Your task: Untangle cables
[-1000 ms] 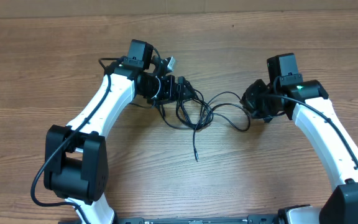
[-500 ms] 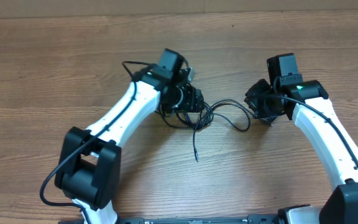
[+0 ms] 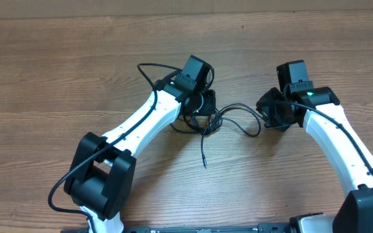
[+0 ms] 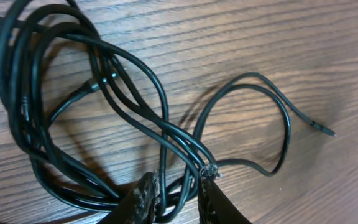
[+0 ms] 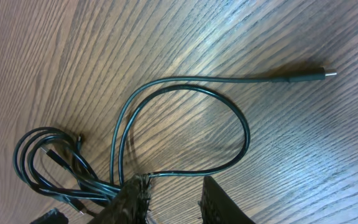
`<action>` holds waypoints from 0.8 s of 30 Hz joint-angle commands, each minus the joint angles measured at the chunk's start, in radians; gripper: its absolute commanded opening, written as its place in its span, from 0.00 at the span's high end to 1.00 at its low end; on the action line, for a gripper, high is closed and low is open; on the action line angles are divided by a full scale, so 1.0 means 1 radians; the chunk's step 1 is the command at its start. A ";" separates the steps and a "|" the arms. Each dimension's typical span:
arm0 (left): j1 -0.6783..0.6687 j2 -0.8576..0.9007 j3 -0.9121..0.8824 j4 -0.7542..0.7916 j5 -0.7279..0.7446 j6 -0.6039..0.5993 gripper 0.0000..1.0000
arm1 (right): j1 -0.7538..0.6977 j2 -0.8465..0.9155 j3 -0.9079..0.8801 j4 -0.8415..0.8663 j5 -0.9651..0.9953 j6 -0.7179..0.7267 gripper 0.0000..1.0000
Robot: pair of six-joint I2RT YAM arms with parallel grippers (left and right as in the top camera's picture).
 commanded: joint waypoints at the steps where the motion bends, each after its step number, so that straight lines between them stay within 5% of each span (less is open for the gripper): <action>1: -0.013 0.011 0.021 0.007 -0.029 -0.025 0.76 | -0.002 -0.030 -0.005 0.005 0.021 -0.005 0.71; 5: -0.027 0.011 0.021 0.002 -0.029 -0.027 0.76 | -0.002 -0.030 -0.005 0.004 0.021 -0.005 0.71; 14: -0.050 0.013 0.019 -0.006 -0.102 -0.045 0.56 | -0.002 -0.030 -0.005 0.004 0.021 -0.005 0.71; 24: -0.053 0.047 0.019 -0.004 -0.096 -0.045 0.59 | -0.002 -0.030 -0.005 0.004 0.021 -0.005 0.70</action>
